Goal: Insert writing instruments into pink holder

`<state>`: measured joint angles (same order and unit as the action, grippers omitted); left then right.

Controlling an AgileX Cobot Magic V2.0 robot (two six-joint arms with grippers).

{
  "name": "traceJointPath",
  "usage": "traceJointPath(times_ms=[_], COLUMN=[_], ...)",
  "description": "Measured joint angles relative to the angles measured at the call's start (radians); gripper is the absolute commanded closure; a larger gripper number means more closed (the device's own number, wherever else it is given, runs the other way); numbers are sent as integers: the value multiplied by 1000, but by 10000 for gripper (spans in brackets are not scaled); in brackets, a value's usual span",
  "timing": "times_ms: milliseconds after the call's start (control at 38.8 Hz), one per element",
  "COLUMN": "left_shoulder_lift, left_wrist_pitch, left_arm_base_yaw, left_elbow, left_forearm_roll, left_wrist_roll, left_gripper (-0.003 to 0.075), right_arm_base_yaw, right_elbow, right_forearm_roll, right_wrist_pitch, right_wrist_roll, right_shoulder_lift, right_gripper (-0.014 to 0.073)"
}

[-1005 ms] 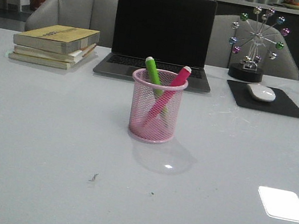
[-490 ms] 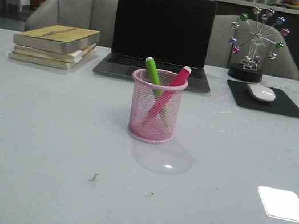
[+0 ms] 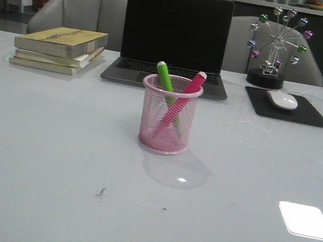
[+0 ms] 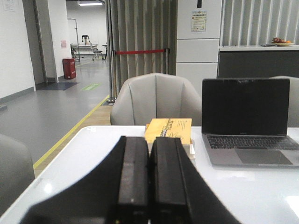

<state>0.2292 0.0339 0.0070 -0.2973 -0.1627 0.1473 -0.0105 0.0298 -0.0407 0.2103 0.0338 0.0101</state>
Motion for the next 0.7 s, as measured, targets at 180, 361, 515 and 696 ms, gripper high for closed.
traceJointPath(times_ms=[180, 361, 515, 696], left_shoulder_lift=[-128, -218, -235, -235], left_wrist_pitch=[2, 4, 4, 9], left_arm_base_yaw=[0, 0, 0, 0], left_elbow=[128, 229, 283, 301], left_forearm_roll=[0, 0, 0, 0], left_wrist_roll=[0, 0, 0, 0], left_gripper=[628, 628, 628, 628], right_arm_base_yaw=[0, 0, 0, 0], right_elbow=[0, 0, 0, 0], right_forearm_roll=[0, 0, 0, 0], right_wrist_pitch=[0, 0, 0, 1], right_wrist_roll=[0, 0, 0, 0], right_shoulder_lift=[0, 0, 0, 0], right_gripper=[562, 562, 562, 562])
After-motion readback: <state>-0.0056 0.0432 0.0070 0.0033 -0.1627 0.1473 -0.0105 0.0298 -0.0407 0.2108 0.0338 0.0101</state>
